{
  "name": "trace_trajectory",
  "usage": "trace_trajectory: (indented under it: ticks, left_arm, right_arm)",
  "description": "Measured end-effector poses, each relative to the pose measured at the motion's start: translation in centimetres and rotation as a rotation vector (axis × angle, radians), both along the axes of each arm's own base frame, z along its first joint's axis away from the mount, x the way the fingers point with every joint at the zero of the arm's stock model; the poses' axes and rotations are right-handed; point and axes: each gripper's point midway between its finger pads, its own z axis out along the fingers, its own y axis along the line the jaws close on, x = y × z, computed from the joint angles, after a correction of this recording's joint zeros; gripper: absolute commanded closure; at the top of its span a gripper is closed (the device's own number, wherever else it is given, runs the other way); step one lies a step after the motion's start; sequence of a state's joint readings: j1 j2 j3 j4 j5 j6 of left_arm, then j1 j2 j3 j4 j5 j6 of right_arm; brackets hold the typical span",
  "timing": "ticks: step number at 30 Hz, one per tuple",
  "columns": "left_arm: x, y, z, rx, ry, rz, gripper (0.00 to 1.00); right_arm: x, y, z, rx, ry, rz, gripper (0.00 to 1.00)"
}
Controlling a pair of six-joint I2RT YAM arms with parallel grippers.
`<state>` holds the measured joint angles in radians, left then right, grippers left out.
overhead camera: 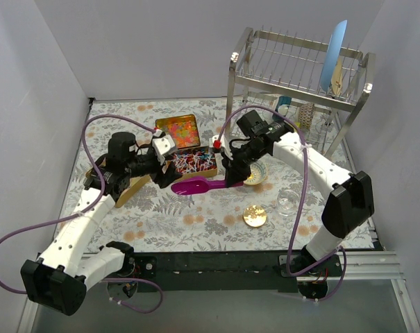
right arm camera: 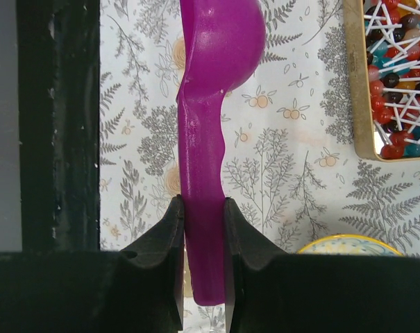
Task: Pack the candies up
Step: Pick up the spatula from the center of the board.
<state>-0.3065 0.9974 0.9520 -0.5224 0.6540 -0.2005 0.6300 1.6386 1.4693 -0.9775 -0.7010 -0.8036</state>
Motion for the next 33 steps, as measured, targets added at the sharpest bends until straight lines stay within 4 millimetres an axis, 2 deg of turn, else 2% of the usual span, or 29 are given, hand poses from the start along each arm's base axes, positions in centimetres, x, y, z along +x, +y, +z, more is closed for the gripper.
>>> trace_trajectory:
  ticks: [10,13,25,28,29,30,33]
  left_arm:
    - [-0.8,-2.2,-2.0,0.044,0.021,-0.113,0.41]
    - [-0.9,-2.5,-2.6,0.068,0.014,-0.129,0.5]
    - [0.1,-3.1,-4.8,0.129,0.02,-0.163,0.75]
    - [0.1,-3.3,-4.9,0.134,0.008,-0.178,0.85]
    - [0.1,-3.4,-4.9,0.137,0.004,-0.182,0.92]
    - [0.1,-3.4,-5.0,0.139,0.004,-0.187,0.94]
    - [0.2,-3.8,-5.4,0.149,0.04,-0.216,0.97]
  right_arm:
    - [1.1,1.1,1.3,0.042,0.089,-0.078,0.99]
    - [1.4,1.1,1.2,0.043,0.102,-0.088,0.99]
    - [1.3,1.4,1.9,0.066,0.115,-0.078,0.99]
    - [1.2,1.3,1.8,0.061,0.124,-0.08,0.99]
    - [1.1,1.2,1.8,0.059,0.134,-0.08,0.99]
    - [1.0,1.2,1.8,0.059,0.139,-0.081,0.86]
    - [0.7,0.9,1.8,0.048,0.164,-0.089,0.65]
